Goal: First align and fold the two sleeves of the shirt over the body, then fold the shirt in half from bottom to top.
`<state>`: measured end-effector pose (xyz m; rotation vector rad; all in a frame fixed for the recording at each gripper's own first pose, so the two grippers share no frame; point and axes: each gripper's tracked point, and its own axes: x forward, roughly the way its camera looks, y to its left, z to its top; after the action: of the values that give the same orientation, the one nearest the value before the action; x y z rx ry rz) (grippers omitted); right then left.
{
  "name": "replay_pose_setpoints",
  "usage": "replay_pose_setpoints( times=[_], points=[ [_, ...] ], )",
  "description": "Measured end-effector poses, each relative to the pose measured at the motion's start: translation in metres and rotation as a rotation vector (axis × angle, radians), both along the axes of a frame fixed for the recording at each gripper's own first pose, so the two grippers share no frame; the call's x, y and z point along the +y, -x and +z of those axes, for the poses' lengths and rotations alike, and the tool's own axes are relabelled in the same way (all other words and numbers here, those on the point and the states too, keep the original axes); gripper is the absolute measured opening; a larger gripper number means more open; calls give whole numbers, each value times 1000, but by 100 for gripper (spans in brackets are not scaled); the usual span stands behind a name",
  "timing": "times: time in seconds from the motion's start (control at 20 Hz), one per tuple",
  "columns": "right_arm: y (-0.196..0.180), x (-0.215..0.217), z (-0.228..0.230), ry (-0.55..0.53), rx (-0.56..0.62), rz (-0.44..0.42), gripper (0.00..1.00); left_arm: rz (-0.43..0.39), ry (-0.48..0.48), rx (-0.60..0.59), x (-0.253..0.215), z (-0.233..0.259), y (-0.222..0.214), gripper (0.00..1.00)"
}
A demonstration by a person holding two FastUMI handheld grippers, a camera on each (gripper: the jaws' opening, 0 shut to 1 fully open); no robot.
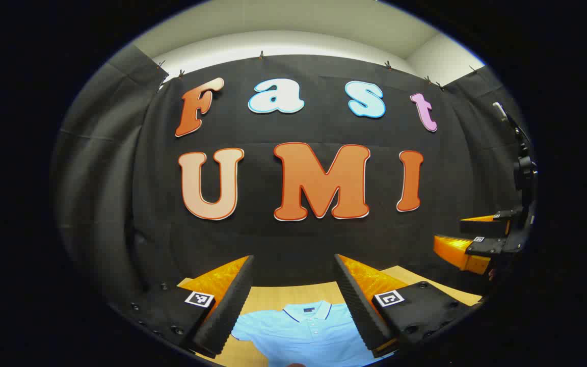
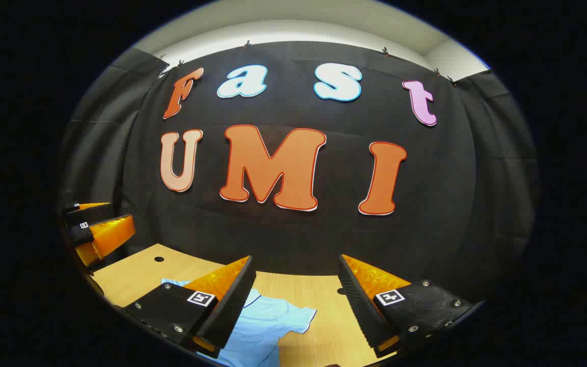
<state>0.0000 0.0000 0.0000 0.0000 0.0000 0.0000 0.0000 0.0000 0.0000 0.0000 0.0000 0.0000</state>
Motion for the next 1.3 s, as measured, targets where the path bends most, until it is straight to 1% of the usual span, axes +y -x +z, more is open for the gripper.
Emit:
replay_pose_setpoints(
  times=[0.35,0.65,0.8,0.95,1.3],
  points=[
    [2,2,-12,22,35,16,98,17,-26,-3,5,-1,7,100],
    [-10,9,-24,24,74,46,98,22,-3,-7,9,-3,13,100],
    [-27,10,-33,21,113,60,98,39,-25,-28,16,6,17,100],
    [-47,7,-50,13,177,61,98,63,-43,-38,18,9,19,100],
    [-97,2,-113,14,374,100,96,145,-35,-29,23,4,20,99]
  ],
)
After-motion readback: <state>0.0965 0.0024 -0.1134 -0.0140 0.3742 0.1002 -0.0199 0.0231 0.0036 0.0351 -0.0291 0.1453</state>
